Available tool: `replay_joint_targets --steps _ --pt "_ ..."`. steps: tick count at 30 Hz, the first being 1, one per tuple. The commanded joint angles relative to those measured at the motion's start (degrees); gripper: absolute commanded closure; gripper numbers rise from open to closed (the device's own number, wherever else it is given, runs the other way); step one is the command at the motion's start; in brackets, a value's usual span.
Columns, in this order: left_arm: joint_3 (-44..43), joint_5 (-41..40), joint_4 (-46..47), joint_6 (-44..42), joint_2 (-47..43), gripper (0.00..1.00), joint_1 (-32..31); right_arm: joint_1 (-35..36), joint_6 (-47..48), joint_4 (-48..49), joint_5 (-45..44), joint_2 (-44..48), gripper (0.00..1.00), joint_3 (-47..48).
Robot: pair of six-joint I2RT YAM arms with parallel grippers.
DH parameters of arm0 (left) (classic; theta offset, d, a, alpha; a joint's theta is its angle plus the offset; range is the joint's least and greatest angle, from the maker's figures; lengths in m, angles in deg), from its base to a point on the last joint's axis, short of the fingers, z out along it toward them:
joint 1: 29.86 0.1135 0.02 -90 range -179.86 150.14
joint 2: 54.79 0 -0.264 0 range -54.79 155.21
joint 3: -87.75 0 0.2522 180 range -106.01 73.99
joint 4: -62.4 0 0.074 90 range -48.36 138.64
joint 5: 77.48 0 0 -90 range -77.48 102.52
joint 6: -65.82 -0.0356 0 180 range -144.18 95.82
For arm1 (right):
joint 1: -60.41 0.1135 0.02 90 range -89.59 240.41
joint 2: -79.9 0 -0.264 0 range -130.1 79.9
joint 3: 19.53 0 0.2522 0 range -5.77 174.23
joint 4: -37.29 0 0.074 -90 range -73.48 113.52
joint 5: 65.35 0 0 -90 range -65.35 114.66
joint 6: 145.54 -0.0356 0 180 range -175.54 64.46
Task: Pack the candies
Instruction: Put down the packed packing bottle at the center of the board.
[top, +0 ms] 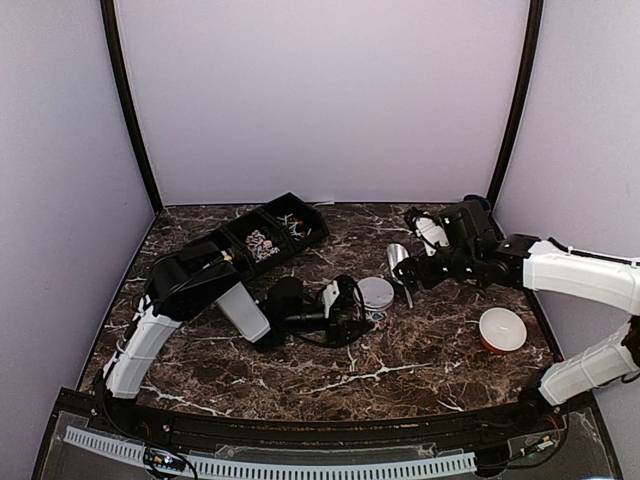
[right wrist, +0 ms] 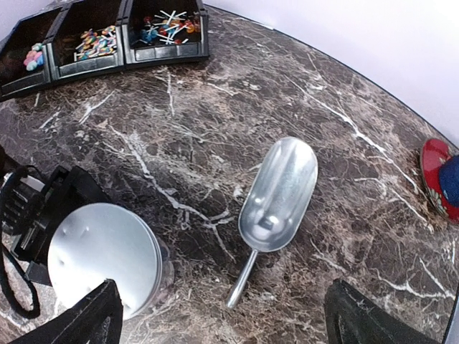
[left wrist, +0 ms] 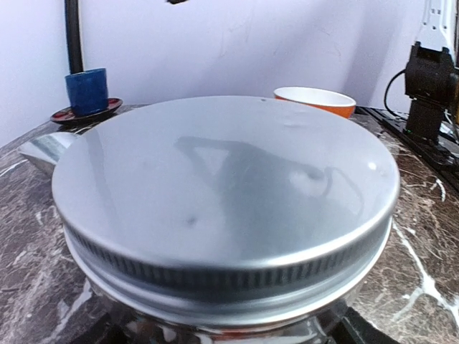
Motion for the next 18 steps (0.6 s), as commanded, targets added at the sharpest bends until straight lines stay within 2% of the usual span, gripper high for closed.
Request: replay_joint_targets --steps 1,7,18 --pt "3.56 -12.01 -15.73 5.71 2.66 0.24 2.08 -0.57 -3.23 1.69 -2.75 1.48 0.02 -1.86" --pt "3.20 -14.85 -17.05 10.17 1.80 0.24 2.50 -0.55 -5.05 2.36 -2.20 1.20 0.02 -3.88" --pt "5.30 -23.29 -25.26 20.06 -3.49 0.24 2.62 -0.59 -8.57 3.91 2.18 2.97 0.02 -6.79"
